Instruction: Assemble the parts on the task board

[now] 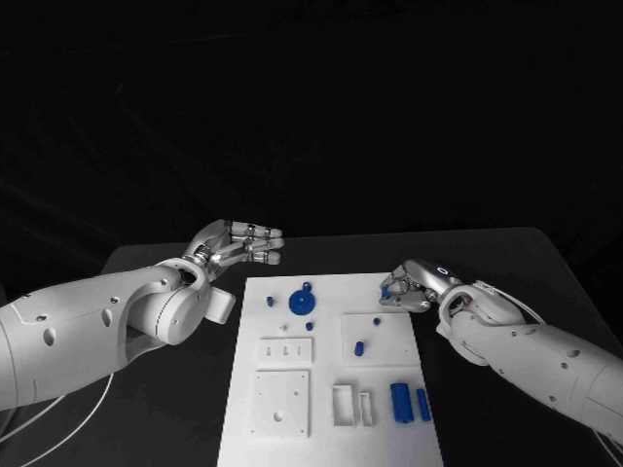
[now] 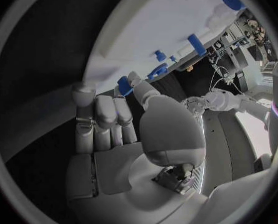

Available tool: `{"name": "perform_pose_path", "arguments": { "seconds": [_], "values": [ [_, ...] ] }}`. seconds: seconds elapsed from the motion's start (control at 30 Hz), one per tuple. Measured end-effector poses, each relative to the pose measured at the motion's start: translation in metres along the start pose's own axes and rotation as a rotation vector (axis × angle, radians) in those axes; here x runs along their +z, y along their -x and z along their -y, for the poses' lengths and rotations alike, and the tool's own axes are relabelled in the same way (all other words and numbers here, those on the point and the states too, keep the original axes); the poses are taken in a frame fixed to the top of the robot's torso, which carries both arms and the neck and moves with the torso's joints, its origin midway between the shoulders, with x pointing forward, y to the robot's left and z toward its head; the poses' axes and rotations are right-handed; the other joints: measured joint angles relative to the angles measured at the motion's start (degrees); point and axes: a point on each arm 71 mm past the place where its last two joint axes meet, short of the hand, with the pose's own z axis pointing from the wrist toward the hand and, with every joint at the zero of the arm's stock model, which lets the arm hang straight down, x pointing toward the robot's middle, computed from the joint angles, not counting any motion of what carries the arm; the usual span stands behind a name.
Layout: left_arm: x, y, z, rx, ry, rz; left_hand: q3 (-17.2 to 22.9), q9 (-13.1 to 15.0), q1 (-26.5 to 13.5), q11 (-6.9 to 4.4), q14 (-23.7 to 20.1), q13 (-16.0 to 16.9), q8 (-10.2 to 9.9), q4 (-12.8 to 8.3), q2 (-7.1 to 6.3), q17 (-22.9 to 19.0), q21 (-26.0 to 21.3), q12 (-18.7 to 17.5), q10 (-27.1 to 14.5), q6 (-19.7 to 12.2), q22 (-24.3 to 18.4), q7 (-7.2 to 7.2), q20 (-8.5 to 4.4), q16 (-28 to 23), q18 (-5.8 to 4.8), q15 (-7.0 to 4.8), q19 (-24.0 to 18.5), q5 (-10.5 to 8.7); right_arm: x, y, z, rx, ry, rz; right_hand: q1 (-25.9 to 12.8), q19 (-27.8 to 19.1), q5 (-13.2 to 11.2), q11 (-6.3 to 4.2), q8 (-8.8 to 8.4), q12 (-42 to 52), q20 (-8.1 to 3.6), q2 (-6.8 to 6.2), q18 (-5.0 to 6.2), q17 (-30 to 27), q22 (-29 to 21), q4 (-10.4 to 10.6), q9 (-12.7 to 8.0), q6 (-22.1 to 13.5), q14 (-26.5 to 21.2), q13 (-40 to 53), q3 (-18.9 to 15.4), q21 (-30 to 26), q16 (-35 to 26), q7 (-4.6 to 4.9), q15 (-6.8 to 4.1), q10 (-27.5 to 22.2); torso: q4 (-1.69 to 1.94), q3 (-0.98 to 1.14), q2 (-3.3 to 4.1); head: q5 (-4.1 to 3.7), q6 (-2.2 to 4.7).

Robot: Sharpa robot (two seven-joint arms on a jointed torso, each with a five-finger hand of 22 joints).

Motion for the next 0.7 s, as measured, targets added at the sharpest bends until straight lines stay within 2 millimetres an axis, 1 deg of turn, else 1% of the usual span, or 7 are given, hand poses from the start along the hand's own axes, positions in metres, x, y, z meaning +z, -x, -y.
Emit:
{"name": "perform_pose_path", "arguments": {
  "seconds": [0.13,0.37,0.4,0.43,0.57,0.6,0.7],
  "values": [
    [0.003,-0.001,-0.002,0.012,0.027,-0.011,-0.7,0.0,-1.3,-1.83,5.2,0.0,0.0,1.2,-0.14,1.4,2.8,0.0,4.8,2.2,1.4,-1.01,-2.14,3.7,0.0,-2.29,3.5,-0.45,0.001,0.005,-0.014,0.004,0.025,0.006,0.0,0.0,0.0,0.0,0.0,0.0,0.0,0.0,0.0,0.1,0.0,0.0,0.0,0.2,0.0,0.0,-0.8,0.0,0.0,-0.1,0.0,0.0,-0.24,-0.04,-0.2,-0.07,0.23],
    [0.012,-0.007,-0.005,0.063,0.106,-0.033,-2.2,0.0,-3.1,-5.46,10.0,0.4,0.0,3.0,-1.48,8.6,10.0,1.0,15.7,3.3,5.6,-2.12,-6.45,16.1,-2.76,-6.17,7.6,-1.43,0.009,0.021,-0.045,-0.005,0.07,0.012,0.0,0.1,0.0,0.0,0.0,0.0,-0.13,-0.01,0.0,0.2,0.0,0.6,0.1,0.3,0.2,0.0,-1.7,0.0,0.0,-0.18,-0.2,0.0,-0.91,-0.21,-0.99,0.21,0.33],
    [0.015,-0.008,-0.004,0.08,0.119,-0.037,-2.6,0.1,-3.6,-5.94,9.8,0.6,0.0,3.4,-1.97,10.2,11.3,1.5,16.9,3.9,6.5,-2.54,-7.04,18.8,-2.76,-6.68,7.7,-1.64,0.01,0.023,-0.051,-0.008,0.076,0.01,0.0,0.2,0.5,0.0,0.0,0.0,-0.2,-0.01,0.0,0.2,0.0,0.6,0.1,0.3,0.2,0.0,-1.7,0.0,0.0,-0.22,-0.2,0.0,-0.98,-0.25,-1.18,0.32,0.31],
    [0.016,-0.009,-0.003,0.094,0.129,-0.042,-3.2,0.2,-4.6,-6.28,7.5,1.0,0.0,4.0,-2.2,14.0,14.1,2.6,18.0,4.6,8.6,-2.58,-7.96,24.9,-3.66,-7.35,6.9,-2.0,0.01,0.024,-0.055,-0.01,0.082,0.008,0.0,0.2,1.0,0.0,-0.02,0.0,-0.2,-0.01,0.0,0.2,0.0,0.6,0.1,0.3,0.2,0.0,-1.7,0.0,0.0,-0.27,-0.2,0.0,-1.04,-0.27,-1.33,0.41,0.26],
    [0.023,-0.012,-0.002,0.146,0.178,-0.07,-4.2,1.1,-7.7,-6.89,3.6,4.5,0.0,5.9,-2.63,20.5,21.3,7.9,18.6,5.7,14.0,-3.63,-8.99,37.4,-3.62,-8.28,4.3,-1.66,0.013,0.027,-0.072,-0.017,0.103,0.001,0.0,0.2,1.1,0.0,-0.03,0.0,-0.2,-0.01,0.0,0.2,0.0,0.6,0.0,0.4,0.2,0.0,-1.7,0.0,0.0,-0.29,-0.2,0.0,-1.3,-0.38,-1.91,0.71,0.09],
    [0.024,-0.014,-0.002,0.155,0.194,-0.08,-3.6,1.9,-8.8,-7.25,1.2,7.4,0.0,6.8,-3.38,22.3,24.6,11.6,17.6,5.7,16.8,-3.65,-9.06,42.3,-3.62,-8.35,1.9,-0.65,0.014,0.028,-0.076,-0.019,0.108,-0.001,0.0,0.2,1.1,0.0,-0.03,0.0,-0.2,-0.02,0.0,0.2,0.0,0.6,0.0,0.4,0.2,0.0,-1.7,0.0,0.0,-0.31,-0.2,0.0,-1.35,-0.4,-2.06,0.76,0.04],
    [0.028,-0.019,-0.003,0.176,0.245,-0.112,-3.0,3.9,-10.7,-7.35,-1.5,12.0,0.2,7.4,-4.1,23.3,28.3,17.9,14.3,5.7,20.2,-3.65,-8.9,48.3,-3.61,-8.39,-1.0,2.71,0.016,0.028,-0.089,-0.025,0.122,-0.008,0.0,0.2,1.1,0.0,-0.04,0.0,-0.2,-0.02,0.0,0.2,0.0,0.6,0.0,0.4,0.2,0.0,-1.7,0.0,0.0,-0.32,-0.2,0.0,-1.46,-0.46,-2.56,0.97,-0.14]
  ]
}}
